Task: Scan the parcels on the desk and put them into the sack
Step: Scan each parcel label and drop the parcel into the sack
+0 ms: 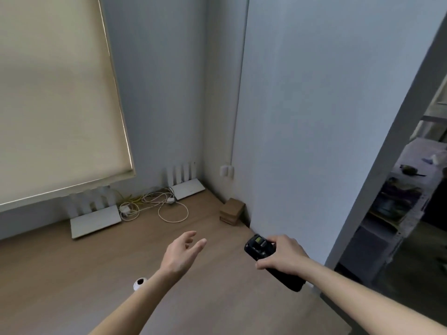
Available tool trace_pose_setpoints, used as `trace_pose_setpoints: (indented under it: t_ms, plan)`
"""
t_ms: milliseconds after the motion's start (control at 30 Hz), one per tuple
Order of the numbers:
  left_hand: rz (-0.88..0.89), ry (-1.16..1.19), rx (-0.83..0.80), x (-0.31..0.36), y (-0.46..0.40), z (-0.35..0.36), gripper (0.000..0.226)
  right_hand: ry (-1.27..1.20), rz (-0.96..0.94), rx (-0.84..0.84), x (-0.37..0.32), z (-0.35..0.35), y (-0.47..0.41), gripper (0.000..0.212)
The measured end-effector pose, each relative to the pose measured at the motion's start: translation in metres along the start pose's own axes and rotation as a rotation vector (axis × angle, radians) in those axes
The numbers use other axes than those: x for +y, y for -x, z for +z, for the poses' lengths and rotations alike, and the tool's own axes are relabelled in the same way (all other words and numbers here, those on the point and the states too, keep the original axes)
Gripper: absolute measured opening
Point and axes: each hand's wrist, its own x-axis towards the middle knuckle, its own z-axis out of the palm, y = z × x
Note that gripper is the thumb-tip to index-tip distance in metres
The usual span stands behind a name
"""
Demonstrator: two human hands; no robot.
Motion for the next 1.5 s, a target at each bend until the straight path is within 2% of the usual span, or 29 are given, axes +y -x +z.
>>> trace_pose_setpoints:
  t_ms: [333,467,667,900,1033,1200,1400,1500]
  plan:
    - [-0.11,-0.029,-0.043,-0.041,-0.156,0.056,0.057,-0.003,0.077,-0.061,0.028,0.032,-0.188,0.073]
    - [-0.15,-0.04,-0.031,-0.059,-0.233,0.091,0.054,-0.026,0.09,-0.077,0.047,0.051,-0.28,0.061]
    - [-0.173,-0.079,-0.059,-0.084,-0.355,0.152,0.054,-0.107,0.144,-0.074,0.075,0.091,-0.41,0.072]
    - [-0.209,-0.041,-0.08,-0.112,-0.464,0.212,0.062,-0.231,0.134,-0.047,0.092,0.132,-0.515,0.059]
    - [-0.258,0.041,-0.108,-0.129,-0.498,0.235,0.064,-0.315,0.166,-0.033,0.098,0.15,-0.55,0.055]
    - [-0.288,0.076,-0.116,-0.14,-0.507,0.243,0.054,-0.405,0.171,-0.073,0.102,0.165,-0.559,0.059]
    - [-0.326,0.055,-0.109,-0.147,-0.471,0.233,0.046,-0.419,0.158,-0.146,0.1,0.178,-0.533,0.066]
    - [-0.389,0.062,-0.084,-0.152,-0.443,0.223,0.035,-0.381,0.139,-0.236,0.097,0.181,-0.51,0.054]
